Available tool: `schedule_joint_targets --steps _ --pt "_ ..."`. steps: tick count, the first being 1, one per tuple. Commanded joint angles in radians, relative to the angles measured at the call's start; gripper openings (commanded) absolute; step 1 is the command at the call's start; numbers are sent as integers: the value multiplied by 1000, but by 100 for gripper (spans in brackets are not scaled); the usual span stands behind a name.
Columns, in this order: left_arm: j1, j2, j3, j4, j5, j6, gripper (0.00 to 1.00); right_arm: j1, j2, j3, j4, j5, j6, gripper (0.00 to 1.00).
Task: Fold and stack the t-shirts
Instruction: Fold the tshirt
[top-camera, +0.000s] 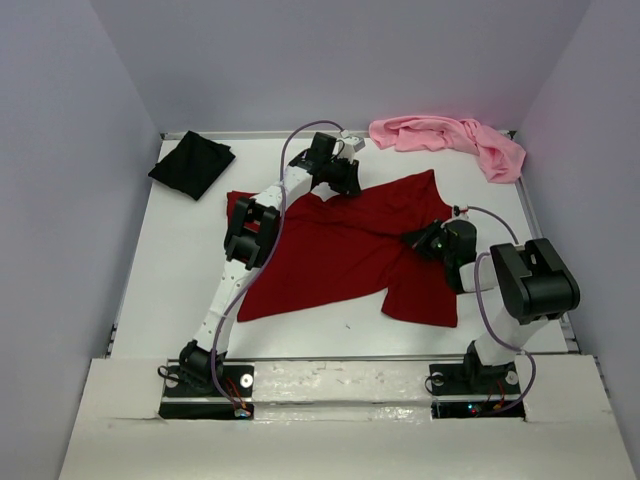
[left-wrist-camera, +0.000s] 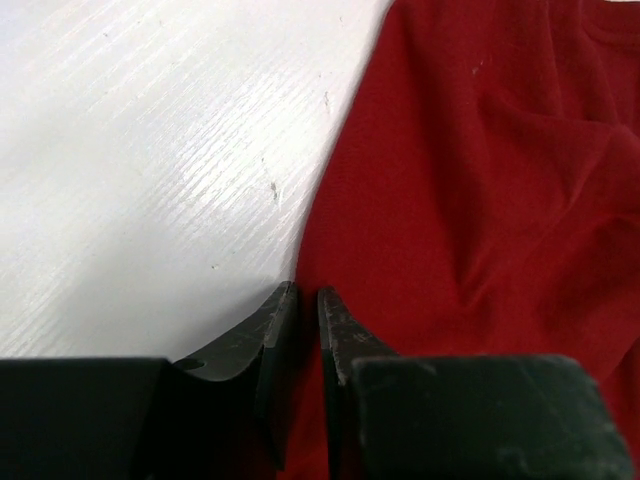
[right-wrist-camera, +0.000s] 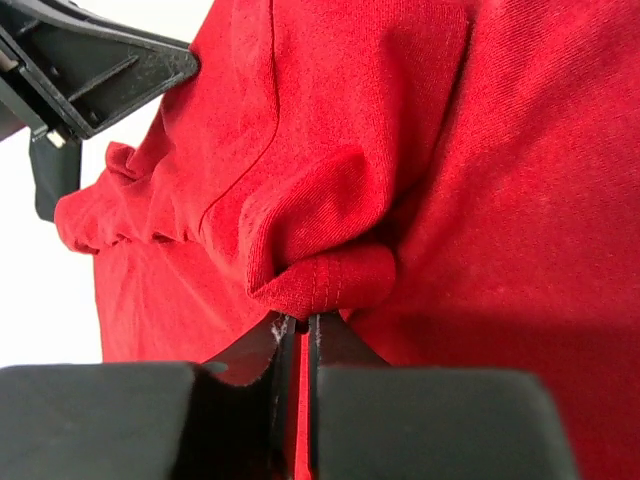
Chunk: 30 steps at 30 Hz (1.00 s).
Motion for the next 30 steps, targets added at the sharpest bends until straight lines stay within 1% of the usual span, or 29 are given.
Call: schedule_joint_targets --steps 1,10,19,22,23,30 --pt "5 -42 37 -18 -13 19 24 17 16 42 64 22 -3 0" --pt "6 -44 37 -9 -45 19 21 26 -64 31 -8 26 14 0" --pt "9 -38 64 7 -70 19 21 35 -240 29 -267 18 41 0" --pt "9 -39 64 8 -70 21 21 35 -283 35 -318 17 52 0" --pt "8 -41 63 8 -70 19 21 35 -290 40 -356 12 57 0" --pt "8 -51 51 4 -85 21 21 35 -300 106 -474 -60 98 0"
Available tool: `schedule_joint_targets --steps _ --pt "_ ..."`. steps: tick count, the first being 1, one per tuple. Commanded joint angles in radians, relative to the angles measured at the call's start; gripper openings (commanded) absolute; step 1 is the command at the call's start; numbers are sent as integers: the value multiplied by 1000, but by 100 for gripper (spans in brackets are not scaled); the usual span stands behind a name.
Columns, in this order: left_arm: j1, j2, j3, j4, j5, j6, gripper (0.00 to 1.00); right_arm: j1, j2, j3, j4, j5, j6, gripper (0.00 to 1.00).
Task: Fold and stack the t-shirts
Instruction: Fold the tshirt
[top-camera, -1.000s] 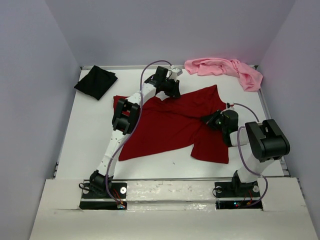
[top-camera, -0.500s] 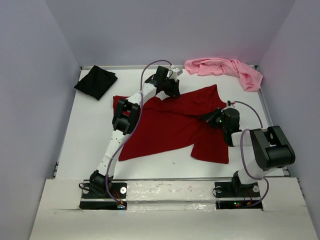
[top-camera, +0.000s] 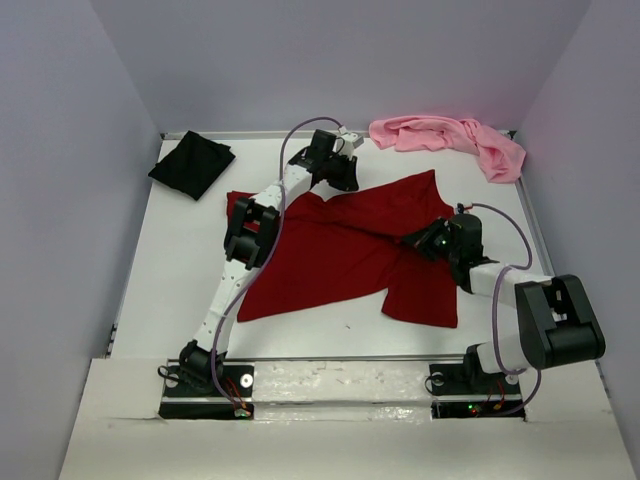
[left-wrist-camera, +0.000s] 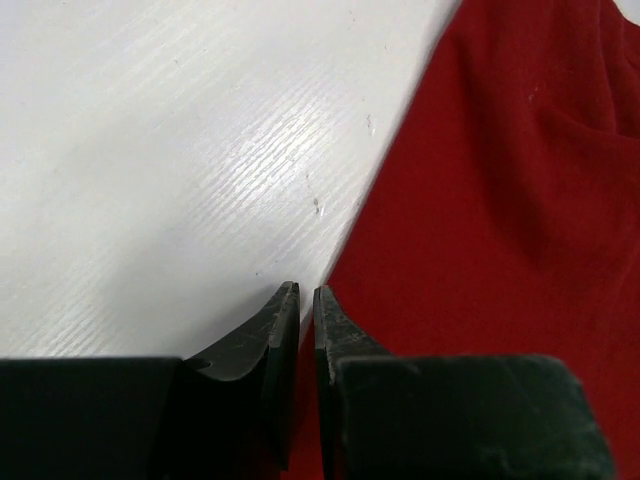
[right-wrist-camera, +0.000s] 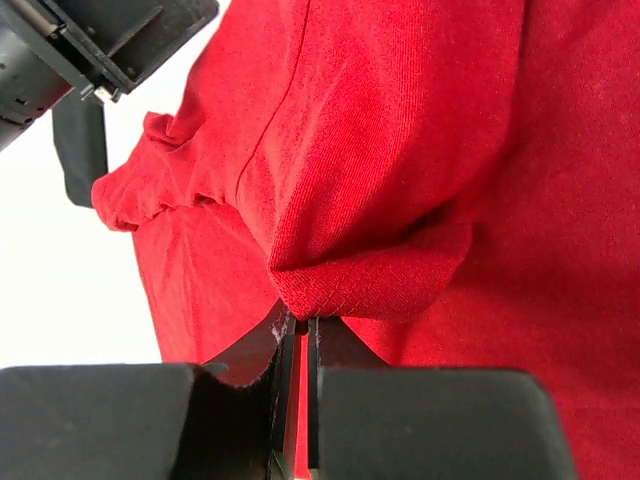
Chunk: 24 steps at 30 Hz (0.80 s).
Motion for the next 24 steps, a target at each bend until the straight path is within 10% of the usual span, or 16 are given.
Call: schedule_joint_targets --steps 1,24 --pt "6 -51 25 8 -6 12 21 7 -19 76 -93 -39 21 0" --pt "6 -65 19 4 -14 47 22 7 81 102 -157 -158 76 5"
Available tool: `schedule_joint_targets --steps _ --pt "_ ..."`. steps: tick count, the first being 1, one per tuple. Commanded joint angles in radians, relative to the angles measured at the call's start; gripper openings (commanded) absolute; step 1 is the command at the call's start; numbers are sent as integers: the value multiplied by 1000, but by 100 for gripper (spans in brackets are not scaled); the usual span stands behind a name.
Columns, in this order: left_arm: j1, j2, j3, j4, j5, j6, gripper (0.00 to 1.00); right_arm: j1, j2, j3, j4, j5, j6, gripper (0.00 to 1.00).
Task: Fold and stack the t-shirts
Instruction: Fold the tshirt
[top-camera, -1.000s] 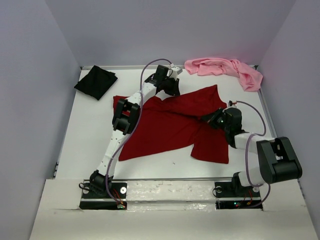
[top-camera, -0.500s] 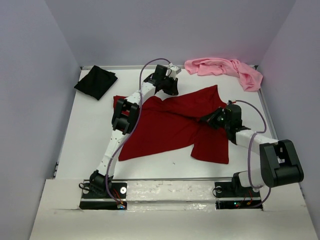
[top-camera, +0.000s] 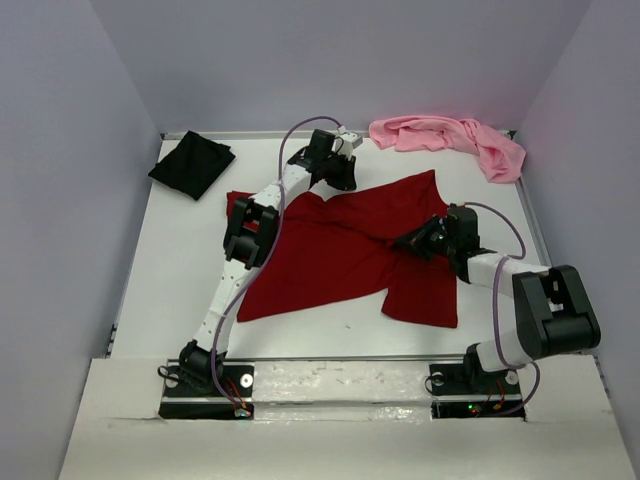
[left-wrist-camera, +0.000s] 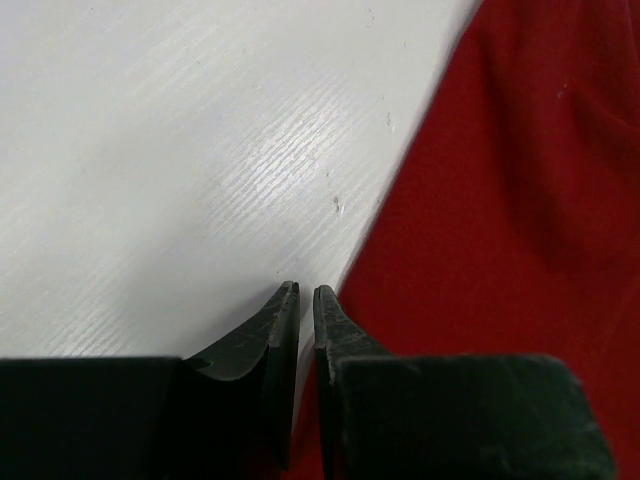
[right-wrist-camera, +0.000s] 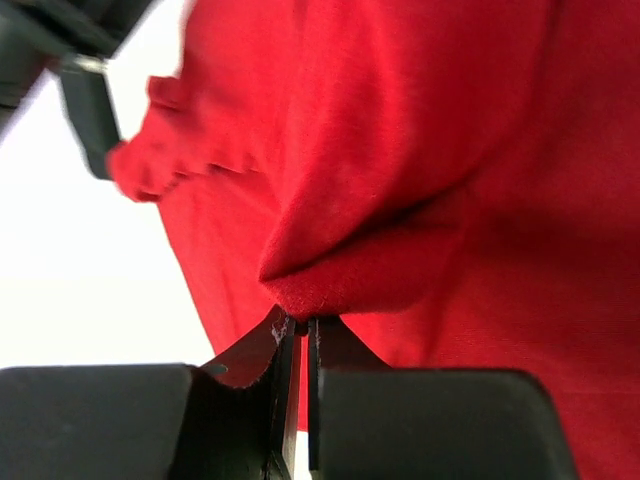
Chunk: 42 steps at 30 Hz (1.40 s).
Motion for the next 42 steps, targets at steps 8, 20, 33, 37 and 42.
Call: schedule_joint_targets --steps 8,20,33,37,42 --pt "1 -70 17 5 13 11 22 7 77 161 -332 86 -293 48" --pt "-8 -105 -24 22 36 -10 22 7 -105 301 -509 306 -425 83" --pt "-26 -464 -446 143 -40 -93 34 -138 91 364 -201 196 -588 80" --pt "-25 -694 -670 237 -111 -146 52 -230 158 450 -180 62 -600 79" --pt "-52 -857 -877 410 -70 -303 73 -283 265 563 -169 -69 -582 79"
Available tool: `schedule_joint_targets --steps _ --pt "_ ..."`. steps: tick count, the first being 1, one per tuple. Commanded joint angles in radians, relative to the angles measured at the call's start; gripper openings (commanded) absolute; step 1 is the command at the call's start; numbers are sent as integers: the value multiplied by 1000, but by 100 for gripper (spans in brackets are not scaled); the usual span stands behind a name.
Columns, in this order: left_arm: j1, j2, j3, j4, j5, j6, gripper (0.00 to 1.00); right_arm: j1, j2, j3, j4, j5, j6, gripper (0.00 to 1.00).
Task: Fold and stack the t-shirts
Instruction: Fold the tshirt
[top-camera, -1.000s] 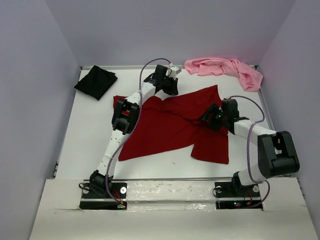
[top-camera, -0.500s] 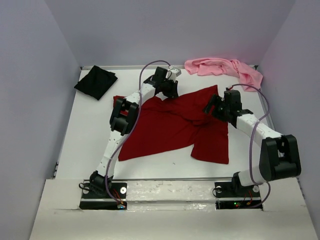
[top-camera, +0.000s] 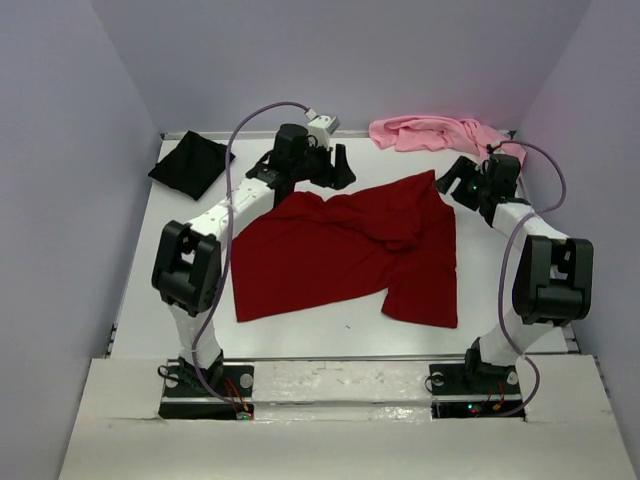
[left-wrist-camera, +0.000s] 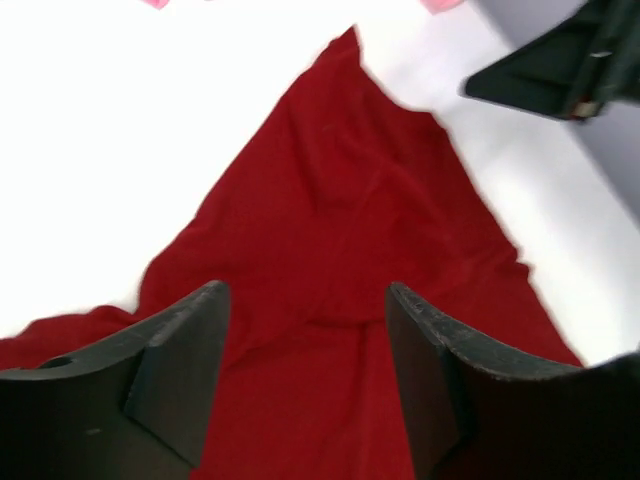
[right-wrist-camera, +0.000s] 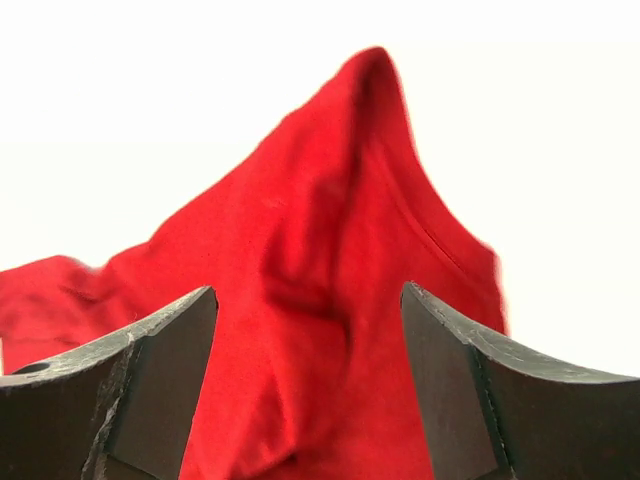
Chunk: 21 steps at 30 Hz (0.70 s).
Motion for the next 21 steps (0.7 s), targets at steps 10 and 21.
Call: schedule_joint_targets --steps 10,21 --pt "-132 -114 -346 211 -49 -293 74 -41 215 190 159 -335 37 77" --pt "-227 -86 -429 283 -69 -362 74 -41 303 250 166 -363 53 76"
